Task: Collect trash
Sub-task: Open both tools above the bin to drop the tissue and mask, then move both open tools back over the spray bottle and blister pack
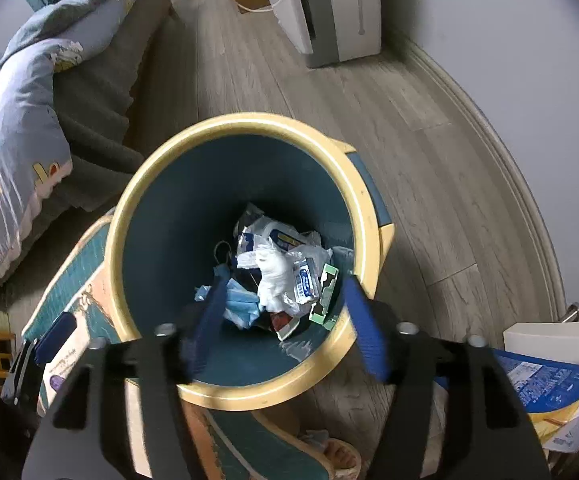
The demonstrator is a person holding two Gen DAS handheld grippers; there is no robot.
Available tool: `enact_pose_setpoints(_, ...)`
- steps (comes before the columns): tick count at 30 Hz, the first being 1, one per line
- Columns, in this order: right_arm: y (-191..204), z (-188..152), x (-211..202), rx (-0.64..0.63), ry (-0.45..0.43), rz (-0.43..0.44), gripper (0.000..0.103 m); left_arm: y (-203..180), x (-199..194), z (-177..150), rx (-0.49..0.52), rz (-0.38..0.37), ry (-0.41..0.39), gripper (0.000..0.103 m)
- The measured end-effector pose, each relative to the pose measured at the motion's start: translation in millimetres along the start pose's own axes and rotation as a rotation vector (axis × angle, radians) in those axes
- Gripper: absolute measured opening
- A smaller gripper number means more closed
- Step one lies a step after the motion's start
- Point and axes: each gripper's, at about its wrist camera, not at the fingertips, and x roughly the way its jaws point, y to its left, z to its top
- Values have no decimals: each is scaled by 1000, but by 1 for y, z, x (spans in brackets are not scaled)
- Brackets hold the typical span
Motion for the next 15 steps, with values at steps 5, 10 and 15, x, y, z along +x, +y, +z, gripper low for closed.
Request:
enact_pose_setpoints(5,2,2,-18,22,-51,23,94,2,-19,0,34,88,-35,93)
enact_pose_setpoints(10,12,-3,-29,0,-68,24,95,11,-44,-6,33,147,-55,94)
enact_pose_setpoints(15,27,-10,-39,-33,-76,36,96,27,-75,-15,1,192,-78,95)
